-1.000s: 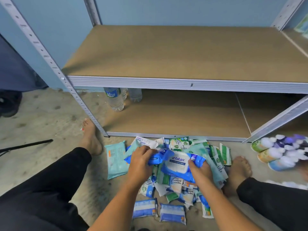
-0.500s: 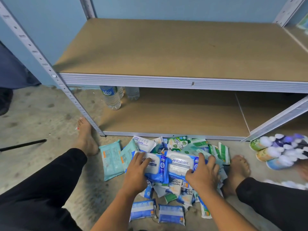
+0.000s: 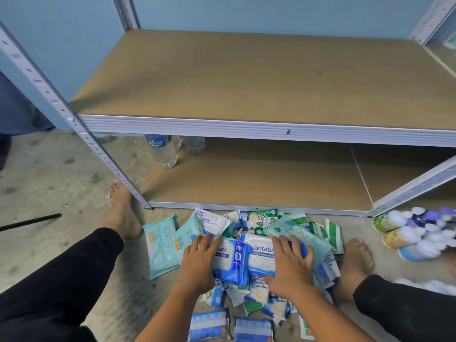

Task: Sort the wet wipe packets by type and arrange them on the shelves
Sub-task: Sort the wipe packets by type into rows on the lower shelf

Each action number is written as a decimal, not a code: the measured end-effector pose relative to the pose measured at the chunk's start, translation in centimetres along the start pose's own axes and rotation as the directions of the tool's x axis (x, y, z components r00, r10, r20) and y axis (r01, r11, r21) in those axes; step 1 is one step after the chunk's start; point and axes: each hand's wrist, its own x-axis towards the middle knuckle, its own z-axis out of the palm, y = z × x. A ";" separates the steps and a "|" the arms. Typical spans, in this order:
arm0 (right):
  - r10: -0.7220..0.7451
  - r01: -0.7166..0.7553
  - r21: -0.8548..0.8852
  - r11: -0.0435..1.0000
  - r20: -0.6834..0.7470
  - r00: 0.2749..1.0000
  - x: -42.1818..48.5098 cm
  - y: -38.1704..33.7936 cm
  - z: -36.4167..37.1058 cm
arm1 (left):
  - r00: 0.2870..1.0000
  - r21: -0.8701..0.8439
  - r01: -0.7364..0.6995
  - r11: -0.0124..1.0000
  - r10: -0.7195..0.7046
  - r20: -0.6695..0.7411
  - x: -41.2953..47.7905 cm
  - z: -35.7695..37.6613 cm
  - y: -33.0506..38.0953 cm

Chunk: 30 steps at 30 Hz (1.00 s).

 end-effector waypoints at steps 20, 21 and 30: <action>-0.057 0.066 0.062 0.996 -0.129 0.990 15.4 1.0 -6.7 | 0.975 0.006 0.075 0.997 -0.072 -0.212 14.9 -9.2 -6.0; -0.055 0.066 0.075 0.995 -0.137 0.989 16.9 0.6 -6.4 | 0.975 0.013 0.089 0.996 -0.084 -0.207 16.2 -8.9 -6.5; -0.104 0.130 0.070 0.989 -0.299 0.949 22.4 -2.8 1.2 | 0.916 -0.122 0.040 0.992 -0.085 -0.393 20.1 -1.4 -8.6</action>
